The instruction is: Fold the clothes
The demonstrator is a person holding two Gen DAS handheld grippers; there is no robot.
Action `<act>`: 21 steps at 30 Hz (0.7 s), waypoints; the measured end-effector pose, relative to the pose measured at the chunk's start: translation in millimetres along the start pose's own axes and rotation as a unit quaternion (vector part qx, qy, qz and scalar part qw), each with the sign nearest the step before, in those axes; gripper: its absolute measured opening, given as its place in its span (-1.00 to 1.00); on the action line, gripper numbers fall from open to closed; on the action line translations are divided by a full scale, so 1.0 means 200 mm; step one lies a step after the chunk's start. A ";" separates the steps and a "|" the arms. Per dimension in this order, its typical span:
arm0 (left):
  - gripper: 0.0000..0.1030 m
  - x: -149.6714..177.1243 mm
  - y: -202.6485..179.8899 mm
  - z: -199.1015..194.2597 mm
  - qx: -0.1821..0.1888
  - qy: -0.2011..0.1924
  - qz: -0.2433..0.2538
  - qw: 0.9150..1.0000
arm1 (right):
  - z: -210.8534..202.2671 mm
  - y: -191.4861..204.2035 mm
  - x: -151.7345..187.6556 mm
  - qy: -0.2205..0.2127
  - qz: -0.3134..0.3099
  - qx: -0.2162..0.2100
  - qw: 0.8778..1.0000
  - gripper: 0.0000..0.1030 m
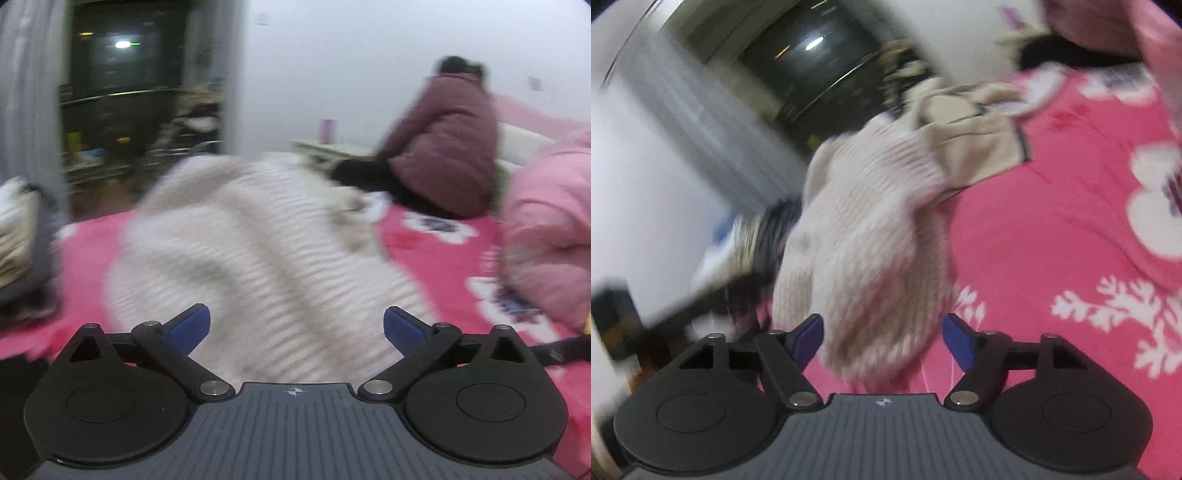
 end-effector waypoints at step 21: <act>-0.67 0.08 -0.14 0.16 -0.053 0.057 0.041 0.996 | -0.05 -0.47 0.06 -0.048 0.178 0.029 0.982 0.52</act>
Point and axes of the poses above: each gripper's, at about its wrist camera, not at the fingertips, and z roughly the way its jaws point, y to its left, x to its underside, the point moved 5 cm from there along z, roughly the way its jaws point, and after that the axes turned 8 degrees about z, right-handed, at the moved point
